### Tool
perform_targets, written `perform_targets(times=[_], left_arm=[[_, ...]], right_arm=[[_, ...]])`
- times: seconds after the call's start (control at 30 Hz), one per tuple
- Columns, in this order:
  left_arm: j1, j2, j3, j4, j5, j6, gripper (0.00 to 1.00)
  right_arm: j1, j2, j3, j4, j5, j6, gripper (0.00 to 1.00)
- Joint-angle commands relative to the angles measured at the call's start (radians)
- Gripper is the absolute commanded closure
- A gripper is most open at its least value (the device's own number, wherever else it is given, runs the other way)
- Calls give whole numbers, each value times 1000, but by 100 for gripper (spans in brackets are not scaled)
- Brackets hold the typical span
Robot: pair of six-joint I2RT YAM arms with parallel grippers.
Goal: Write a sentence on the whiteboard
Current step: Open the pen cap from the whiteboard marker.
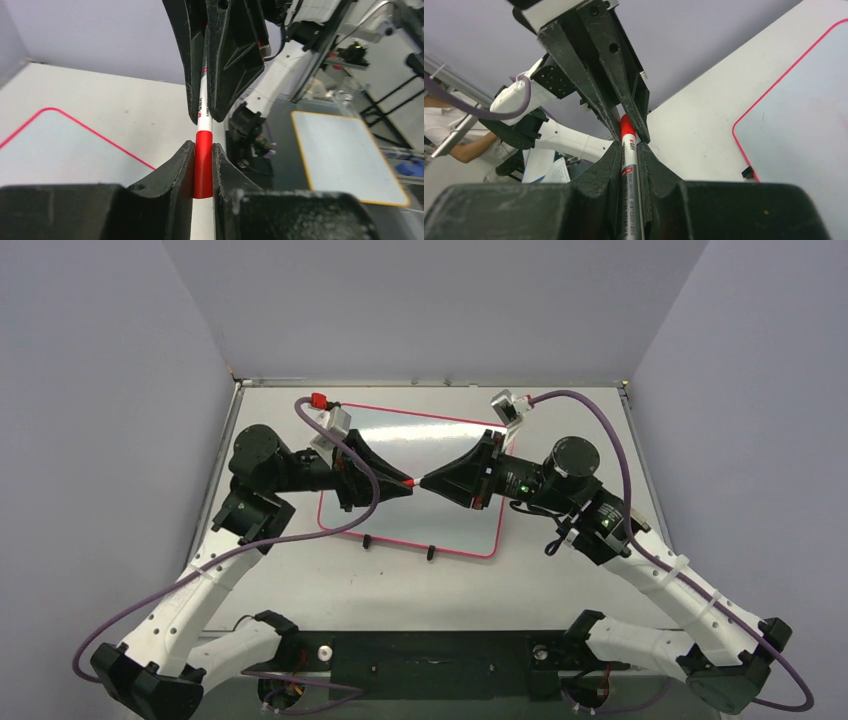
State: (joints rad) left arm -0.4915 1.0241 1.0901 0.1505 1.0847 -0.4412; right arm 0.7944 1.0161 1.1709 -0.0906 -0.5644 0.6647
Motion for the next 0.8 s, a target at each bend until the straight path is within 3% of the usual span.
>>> perform_targets(times=[0.0, 0.33, 0.63, 0.77], left_arm=[[-15, -82, -43, -132, -189, 261, 100], [-69, -188, -179, -169, -515, 536, 100], [-76, -211, -213, -196, -611, 564, 100], [-72, -213, -205, -227, -771, 508, 100]], right_arm=[[-43, 13, -9, 18, 57, 87, 100], [-106, 4, -51, -22, 93, 146, 100], [-157, -28, -70, -57, 86, 139, 100], [-187, -62, -80, -112, 118, 97, 100]])
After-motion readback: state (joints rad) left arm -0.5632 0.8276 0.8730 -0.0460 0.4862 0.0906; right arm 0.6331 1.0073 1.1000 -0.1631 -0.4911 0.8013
